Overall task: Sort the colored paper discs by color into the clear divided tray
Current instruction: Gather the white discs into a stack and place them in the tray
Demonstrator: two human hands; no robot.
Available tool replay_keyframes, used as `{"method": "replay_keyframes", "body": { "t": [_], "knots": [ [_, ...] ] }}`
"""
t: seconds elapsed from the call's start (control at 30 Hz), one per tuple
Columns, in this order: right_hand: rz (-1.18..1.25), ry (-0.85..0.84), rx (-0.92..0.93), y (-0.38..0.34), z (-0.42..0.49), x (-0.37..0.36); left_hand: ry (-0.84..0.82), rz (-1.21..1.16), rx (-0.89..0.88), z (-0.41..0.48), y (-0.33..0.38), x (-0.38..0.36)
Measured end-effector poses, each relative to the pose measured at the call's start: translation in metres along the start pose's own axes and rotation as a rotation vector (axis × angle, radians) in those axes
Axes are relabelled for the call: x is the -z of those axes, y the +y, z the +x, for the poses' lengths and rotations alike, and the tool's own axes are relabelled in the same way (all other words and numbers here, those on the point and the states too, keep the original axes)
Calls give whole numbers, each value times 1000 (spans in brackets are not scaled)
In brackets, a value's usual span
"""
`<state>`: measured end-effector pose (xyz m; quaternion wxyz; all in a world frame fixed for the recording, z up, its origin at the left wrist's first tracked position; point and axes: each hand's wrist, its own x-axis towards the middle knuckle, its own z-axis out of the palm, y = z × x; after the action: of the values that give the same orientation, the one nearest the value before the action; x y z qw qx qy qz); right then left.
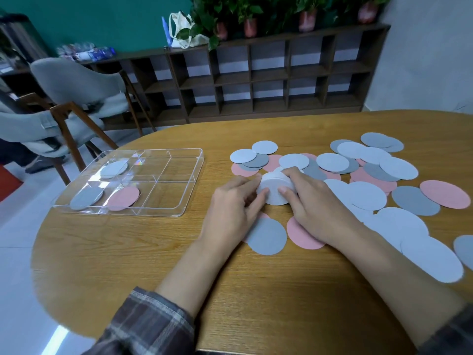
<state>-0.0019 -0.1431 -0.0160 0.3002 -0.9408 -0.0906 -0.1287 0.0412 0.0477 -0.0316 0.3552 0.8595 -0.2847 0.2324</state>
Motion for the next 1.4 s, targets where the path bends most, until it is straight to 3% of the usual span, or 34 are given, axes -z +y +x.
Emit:
{"method": "replay_keyframes", "body": {
  "t": [0.27, 0.67, 0.83, 0.97, 1.1, 1.2, 1.4],
  "knots": [
    [33, 56, -19, 22, -6, 35, -184, 48, 56, 12, 1, 3],
    [99, 279, -137, 56, -9, 57, -361, 0, 106, 47, 15, -40],
    [109, 280, -204, 62, -6, 59, -331, 73, 69, 44, -1, -38],
    [96, 261, -196, 60, -7, 56, -303, 118, -63, 44, 1, -32],
    [62, 281, -189, 58, -6, 55, -152, 229, -178, 42, 13, -27],
    [85, 297, -206, 59, -6, 55, -69, 157, -196, 42, 17, -25],
    [196, 195, -126, 54, -8, 52, -98, -80, -160, 38, 23, -31]
  ]
}}
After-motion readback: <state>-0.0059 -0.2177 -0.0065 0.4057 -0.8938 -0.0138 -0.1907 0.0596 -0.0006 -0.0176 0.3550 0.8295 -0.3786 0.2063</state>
